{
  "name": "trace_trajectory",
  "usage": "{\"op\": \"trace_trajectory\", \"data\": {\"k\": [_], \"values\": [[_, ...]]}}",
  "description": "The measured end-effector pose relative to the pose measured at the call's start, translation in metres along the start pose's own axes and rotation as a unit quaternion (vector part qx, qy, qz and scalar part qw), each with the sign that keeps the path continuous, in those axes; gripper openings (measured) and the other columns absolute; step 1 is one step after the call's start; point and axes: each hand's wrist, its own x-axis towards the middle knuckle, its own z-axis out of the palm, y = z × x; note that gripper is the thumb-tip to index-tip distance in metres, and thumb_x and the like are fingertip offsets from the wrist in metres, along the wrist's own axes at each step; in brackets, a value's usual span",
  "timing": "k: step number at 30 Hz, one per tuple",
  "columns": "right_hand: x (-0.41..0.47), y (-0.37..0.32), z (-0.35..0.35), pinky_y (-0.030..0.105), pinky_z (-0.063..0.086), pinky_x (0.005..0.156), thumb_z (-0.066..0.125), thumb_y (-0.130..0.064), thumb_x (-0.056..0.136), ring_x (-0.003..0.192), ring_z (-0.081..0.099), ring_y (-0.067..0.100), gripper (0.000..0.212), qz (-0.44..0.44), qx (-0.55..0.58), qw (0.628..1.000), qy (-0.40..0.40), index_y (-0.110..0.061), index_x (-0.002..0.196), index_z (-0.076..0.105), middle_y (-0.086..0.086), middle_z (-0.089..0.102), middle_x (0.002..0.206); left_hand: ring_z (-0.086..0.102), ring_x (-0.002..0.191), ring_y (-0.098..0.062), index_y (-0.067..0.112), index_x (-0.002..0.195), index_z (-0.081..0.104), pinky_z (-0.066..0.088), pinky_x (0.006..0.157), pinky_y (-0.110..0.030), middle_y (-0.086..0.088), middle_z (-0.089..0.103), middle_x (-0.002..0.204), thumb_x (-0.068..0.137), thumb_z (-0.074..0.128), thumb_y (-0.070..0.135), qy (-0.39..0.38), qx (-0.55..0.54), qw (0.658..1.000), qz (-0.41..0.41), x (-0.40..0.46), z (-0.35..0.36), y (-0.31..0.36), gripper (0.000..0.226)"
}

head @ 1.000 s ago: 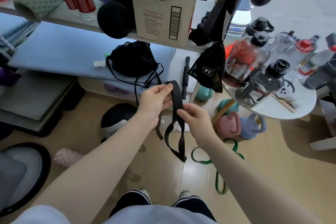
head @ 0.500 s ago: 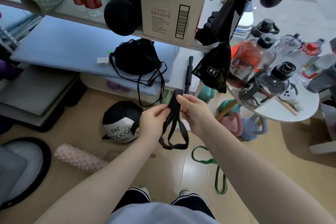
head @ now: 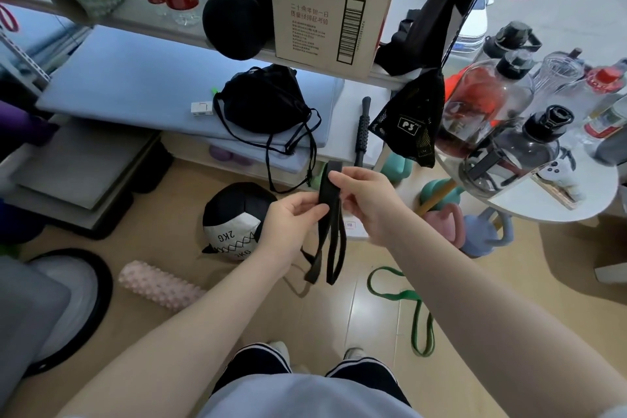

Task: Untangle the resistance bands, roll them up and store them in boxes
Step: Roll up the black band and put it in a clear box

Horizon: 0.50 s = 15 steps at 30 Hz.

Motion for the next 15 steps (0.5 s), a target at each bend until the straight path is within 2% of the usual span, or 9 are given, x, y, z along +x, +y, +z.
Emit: {"op": "trace_trajectory", "data": {"k": [3, 6, 8, 10, 12, 15], "values": [[0.004, -0.003, 0.007, 0.016, 0.043, 0.053, 0.064, -0.025, 0.087, 0.058, 0.049, 0.006, 0.033, -0.009, -0.033, 0.999, 0.009, -0.003, 0.112, 0.061, -0.002, 0.057, 0.072, 0.067, 0.092, -0.017, 0.023, 0.088, 0.067, 0.054, 0.084, -0.029, -0.005, 0.072, 0.093, 0.087, 0.06, 0.008, 0.013, 0.03, 0.999, 0.019, 0.003, 0.002, 0.008, 0.017], [-0.002, -0.002, 0.01, 0.015, 0.039, 0.061, 0.055, -0.039, 0.09, 0.069, 0.056, 0.001, 0.033, -0.063, -0.142, 0.987, -0.031, -0.013, 0.109, 0.063, -0.008, 0.063, 0.079, 0.068, 0.086, -0.006, 0.027, 0.088, 0.065, 0.054, 0.078, -0.02, 0.005, 0.072, 0.087, 0.089, 0.059, 0.012, 0.027, 0.007, 0.999, 0.023, 0.005, 0.001, 0.016, 0.017], [-0.006, 0.011, 0.007, 0.014, 0.043, 0.072, 0.055, -0.036, 0.09, 0.088, 0.061, 0.0, 0.028, -0.079, -0.163, 0.98, -0.087, -0.018, 0.111, 0.06, -0.008, 0.066, 0.097, 0.068, 0.082, -0.006, 0.021, 0.094, 0.065, 0.054, 0.073, -0.017, 0.004, 0.071, 0.087, 0.09, 0.056, 0.01, 0.056, -0.056, 0.997, -0.004, 0.01, -0.004, 0.021, 0.015], [-0.005, 0.028, 0.002, 0.02, 0.047, 0.085, 0.064, -0.027, 0.085, 0.1, 0.06, 0.003, 0.03, -0.094, -0.199, 0.968, -0.118, -0.021, 0.114, 0.058, -0.009, 0.065, 0.108, 0.067, 0.082, -0.009, 0.011, 0.103, 0.064, 0.054, 0.067, -0.015, -0.001, 0.069, 0.088, 0.09, 0.056, 0.007, 0.096, -0.106, 0.989, -0.031, 0.014, -0.012, 0.023, 0.015], [0.002, 0.045, -0.002, 0.026, 0.051, 0.085, 0.067, -0.02, 0.082, 0.099, 0.06, 0.008, 0.032, -0.138, -0.297, 0.942, -0.072, -0.019, 0.112, 0.056, -0.01, 0.061, 0.109, 0.067, 0.084, -0.011, 0.007, 0.109, 0.062, 0.053, 0.064, -0.014, -0.004, 0.069, 0.091, 0.09, 0.057, 0.007, 0.125, -0.134, 0.982, -0.049, 0.015, -0.018, 0.022, 0.02], [0.006, 0.058, -0.002, 0.034, 0.054, 0.076, 0.058, -0.01, 0.086, 0.088, 0.06, 0.016, 0.014, -0.176, -0.447, 0.877, -0.019, -0.016, 0.098, 0.058, -0.005, 0.059, 0.096, 0.067, 0.09, -0.013, 0.006, 0.112, 0.061, 0.054, 0.065, -0.017, -0.006, 0.069, 0.097, 0.09, 0.057, 0.008, 0.165, -0.196, 0.964, -0.073, 0.015, -0.028, 0.021, 0.022]]}}
